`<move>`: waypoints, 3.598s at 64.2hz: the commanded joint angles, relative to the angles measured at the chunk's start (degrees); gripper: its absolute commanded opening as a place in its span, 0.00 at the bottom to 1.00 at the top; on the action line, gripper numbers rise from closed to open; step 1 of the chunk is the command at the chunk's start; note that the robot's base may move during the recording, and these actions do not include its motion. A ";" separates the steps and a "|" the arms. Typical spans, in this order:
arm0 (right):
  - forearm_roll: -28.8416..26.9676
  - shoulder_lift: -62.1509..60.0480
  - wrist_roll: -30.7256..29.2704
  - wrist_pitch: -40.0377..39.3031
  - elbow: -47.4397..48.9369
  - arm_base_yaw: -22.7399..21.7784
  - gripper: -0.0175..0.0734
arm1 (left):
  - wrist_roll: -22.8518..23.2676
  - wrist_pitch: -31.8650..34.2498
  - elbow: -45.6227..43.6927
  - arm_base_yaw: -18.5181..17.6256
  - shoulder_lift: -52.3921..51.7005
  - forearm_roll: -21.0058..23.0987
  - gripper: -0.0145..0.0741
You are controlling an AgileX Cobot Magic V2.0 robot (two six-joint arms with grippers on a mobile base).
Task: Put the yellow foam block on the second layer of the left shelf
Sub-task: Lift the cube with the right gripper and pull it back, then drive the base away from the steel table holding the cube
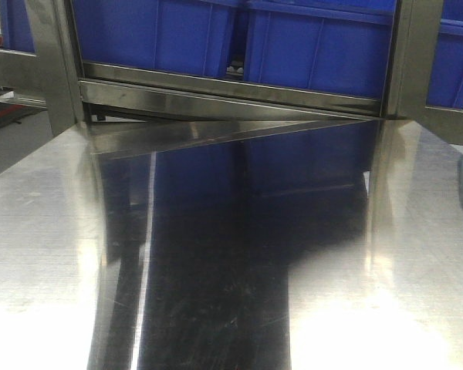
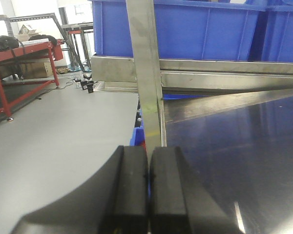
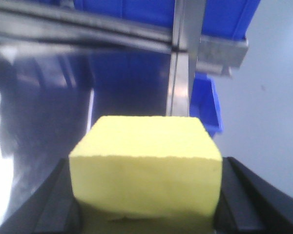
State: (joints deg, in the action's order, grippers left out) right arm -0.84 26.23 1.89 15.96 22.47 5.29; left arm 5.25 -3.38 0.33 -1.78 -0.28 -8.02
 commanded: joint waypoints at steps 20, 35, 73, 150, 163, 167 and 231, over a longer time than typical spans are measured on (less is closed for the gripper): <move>-0.64 -8.18 -1.02 -9.79 -3.38 -0.43 0.70 | 0.27 4.67 1.44 0.11 -1.20 0.35 0.32; -0.64 -8.14 -1.02 -9.99 -3.42 -0.43 0.70 | 0.27 4.67 1.44 0.11 -1.20 0.35 0.32; -0.64 -8.14 -1.02 -9.70 -3.42 -0.43 0.70 | 0.27 4.67 1.44 0.11 -1.20 0.35 0.32; -0.64 -8.14 -1.02 -9.70 -3.42 -0.43 0.70 | 0.27 4.67 1.44 0.11 -1.20 0.35 0.32; -0.64 -8.14 -1.02 -9.70 -3.42 -0.43 0.70 | 0.27 4.67 1.44 0.11 -1.20 0.35 0.32; -0.64 -8.14 -1.02 -9.70 -3.42 -0.43 0.70 | 0.27 4.67 1.44 0.11 -1.20 0.35 0.32; -0.64 -8.14 -1.02 -9.70 -3.42 -0.43 0.70 | 0.27 4.67 1.44 0.11 -1.20 0.35 0.32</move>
State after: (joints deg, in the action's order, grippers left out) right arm -1.44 17.85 1.63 11.70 17.39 5.29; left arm 5.25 -3.38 0.33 -1.78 -0.28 -8.02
